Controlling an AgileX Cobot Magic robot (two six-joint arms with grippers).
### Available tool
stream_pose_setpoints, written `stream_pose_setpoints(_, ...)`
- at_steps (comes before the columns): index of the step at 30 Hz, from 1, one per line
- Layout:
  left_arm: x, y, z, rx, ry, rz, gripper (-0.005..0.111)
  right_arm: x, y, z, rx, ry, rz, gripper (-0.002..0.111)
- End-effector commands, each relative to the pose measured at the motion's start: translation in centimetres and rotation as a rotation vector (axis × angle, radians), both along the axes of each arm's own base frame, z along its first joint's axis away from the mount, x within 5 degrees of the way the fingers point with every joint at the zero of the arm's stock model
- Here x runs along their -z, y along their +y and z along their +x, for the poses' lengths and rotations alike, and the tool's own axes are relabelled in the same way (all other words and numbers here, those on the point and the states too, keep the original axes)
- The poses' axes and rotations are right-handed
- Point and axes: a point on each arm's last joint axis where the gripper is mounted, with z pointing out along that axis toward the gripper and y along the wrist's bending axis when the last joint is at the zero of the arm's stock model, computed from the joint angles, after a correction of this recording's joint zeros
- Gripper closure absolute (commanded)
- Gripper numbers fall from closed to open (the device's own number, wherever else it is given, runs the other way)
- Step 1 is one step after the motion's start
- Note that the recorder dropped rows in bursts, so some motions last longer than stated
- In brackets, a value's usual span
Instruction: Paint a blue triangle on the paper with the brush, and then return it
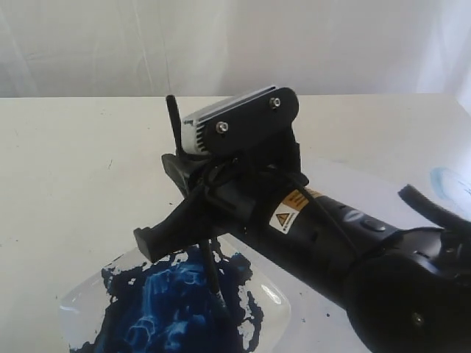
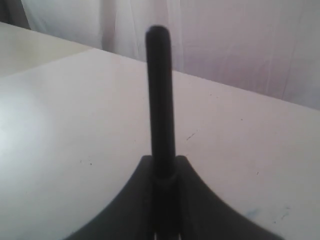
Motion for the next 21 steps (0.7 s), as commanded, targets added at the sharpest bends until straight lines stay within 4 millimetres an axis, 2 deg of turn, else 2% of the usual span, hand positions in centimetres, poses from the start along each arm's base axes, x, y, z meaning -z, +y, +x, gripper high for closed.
stream_pose_setpoints(1, 0.1, 0.0, 0.0, -0.004, -0.003, -0.007, 0.107, 0.7, 0.2, 0.3, 0.005, 0.001, -0.024, 0.108)
stream_pose_setpoints(3, 0.1, 0.0, 0.0, -0.004, -0.003, -0.007, 0.107, -0.1, 0.0, 0.4, 0.026, -0.038, 0.023, 0.108)
stream_pose_setpoints(7, 0.1, 0.0, 0.0, -0.004, -0.003, -0.007, 0.107, -3.5, -1.3, 0.4, 0.088, -0.157, 0.200, 0.108)
stream_pose_setpoints(10, 0.1, 0.0, 0.0, -0.004, -0.003, -0.007, 0.107, -5.5, -2.5, 0.0, 0.095, -0.179, 0.269, 0.108)
stream_pose_setpoints(14, 0.1, 0.0, 0.0, -0.004, -0.003, -0.007, 0.107, -6.8, -4.0, -0.7, 0.057, -0.131, 0.255, 0.108)
stream_pose_setpoints(18, 0.1, 0.0, 0.0, -0.004, -0.003, -0.007, 0.107, -8.1, -6.2, 0.1, 0.091, -0.100, 0.246, 0.108)
stream_pose_setpoints(21, 0.1, 0.0, 0.0, -0.004, -0.003, -0.007, 0.107, -9.1, -7.1, 0.8, 0.098, -0.062, 0.237, 0.108)
